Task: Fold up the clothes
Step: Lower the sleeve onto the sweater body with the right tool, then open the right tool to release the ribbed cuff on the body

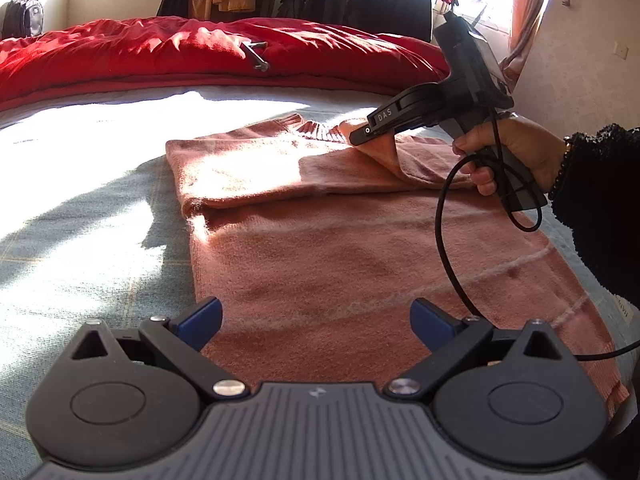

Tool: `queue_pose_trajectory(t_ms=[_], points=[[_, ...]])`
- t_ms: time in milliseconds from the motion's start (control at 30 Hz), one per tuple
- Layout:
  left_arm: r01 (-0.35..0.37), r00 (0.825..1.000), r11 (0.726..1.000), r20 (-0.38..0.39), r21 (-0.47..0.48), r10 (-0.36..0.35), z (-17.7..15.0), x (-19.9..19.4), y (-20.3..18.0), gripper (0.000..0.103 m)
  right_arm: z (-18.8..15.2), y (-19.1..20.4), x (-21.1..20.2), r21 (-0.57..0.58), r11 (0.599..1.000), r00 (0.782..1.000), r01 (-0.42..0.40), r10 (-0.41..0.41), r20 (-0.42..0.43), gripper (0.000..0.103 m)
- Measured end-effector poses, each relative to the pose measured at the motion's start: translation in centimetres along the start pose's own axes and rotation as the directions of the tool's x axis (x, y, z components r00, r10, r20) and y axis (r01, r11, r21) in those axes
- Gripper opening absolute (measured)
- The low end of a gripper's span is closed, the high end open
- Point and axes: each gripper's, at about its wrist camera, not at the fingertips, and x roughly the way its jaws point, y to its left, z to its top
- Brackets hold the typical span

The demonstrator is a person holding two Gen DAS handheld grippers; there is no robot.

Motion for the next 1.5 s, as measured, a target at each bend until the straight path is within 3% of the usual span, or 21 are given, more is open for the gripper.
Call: queue_pose_trajectory(t_ms=[567,1100,1167,1300,1433,1500], points=[[-0.013,1.0,1.0,-0.008,-0.021,0.013,-0.4,0.1,0.5,0.1,0.5,2.8,1.3,-0.117,0.992,0.999,0.05,-0.051,-0.01,0.008],[-0.012,1.0,1.0,-0.022,-0.027,0.012,-0.5,0.5,0.4,0.1,-0.6,6.5,2.7,-0.349,0.928,0.99,0.13,-0.142,-0.009,0.009],[-0.015,1.0,0.999,-0.024,-0.03,0.015,-0.5,0.5,0.5,0.1,-0.5,6.7,2.9,-0.343,0.931,0.991,0.122,-0.135,-0.015,0.018],[-0.016,1.0,0.999,-0.024,-0.031,0.015,-0.5,0.4,0.6,0.1,-0.5,7.1,2.8,-0.313,0.947,0.996,0.067,-0.081,-0.033,0.048],[-0.019,0.999,0.999,-0.026,-0.034,0.019,-0.5,0.5,0.7,0.1,-0.5,7.0,1.9,-0.273,0.962,0.999,-0.018,0.007,-0.043,0.065],[-0.018,1.0,0.999,-0.026,-0.035,0.017,-0.4,0.5,0.7,0.1,-0.6,6.6,1.0,-0.239,0.968,0.997,-0.072,0.064,-0.042,0.068]])
